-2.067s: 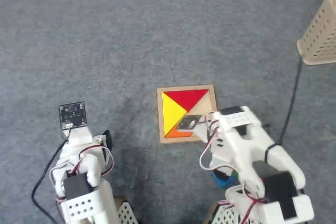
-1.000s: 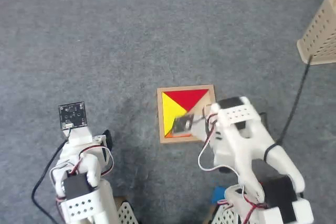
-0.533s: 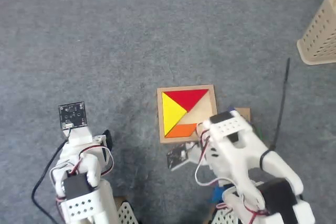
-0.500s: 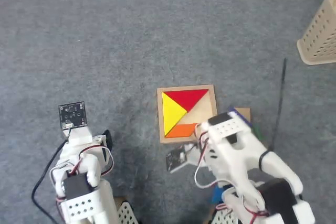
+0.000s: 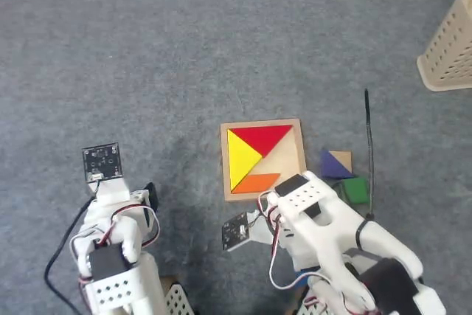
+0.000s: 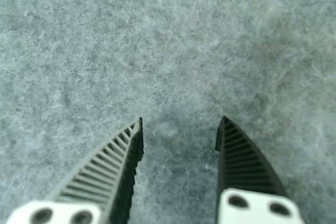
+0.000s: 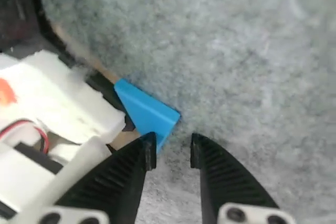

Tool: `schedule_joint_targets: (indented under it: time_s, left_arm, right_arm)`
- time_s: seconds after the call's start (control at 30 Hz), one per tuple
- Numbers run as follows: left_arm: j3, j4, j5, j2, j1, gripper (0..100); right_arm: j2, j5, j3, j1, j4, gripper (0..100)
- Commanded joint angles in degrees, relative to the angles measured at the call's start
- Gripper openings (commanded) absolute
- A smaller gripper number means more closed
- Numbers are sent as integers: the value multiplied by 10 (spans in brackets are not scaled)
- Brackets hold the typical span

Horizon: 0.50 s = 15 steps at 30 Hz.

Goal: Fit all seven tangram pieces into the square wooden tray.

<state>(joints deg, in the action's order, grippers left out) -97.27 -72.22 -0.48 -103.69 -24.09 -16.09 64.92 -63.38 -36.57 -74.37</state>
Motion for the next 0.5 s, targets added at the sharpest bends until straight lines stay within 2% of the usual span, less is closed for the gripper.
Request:
schedule_joint_targets:
  time_s: [0.0, 0.17, 0.27, 0.47]
  left_arm:
    - [7, -3, -3, -8, 1, 216]
    - [7, -3, -3, -8, 1, 216]
    - [7, -3, -3, -8, 1, 216]
    - [7, -3, -3, -8, 1, 216]
  right_arm:
    - [-2, -76, -17, -8, 81, 205]
    - [-7, -128, -15, -7, 98, 205]
    - [-8, -135, -4, 13, 105, 205]
    - [-7, -134, 65, 138, 104, 205]
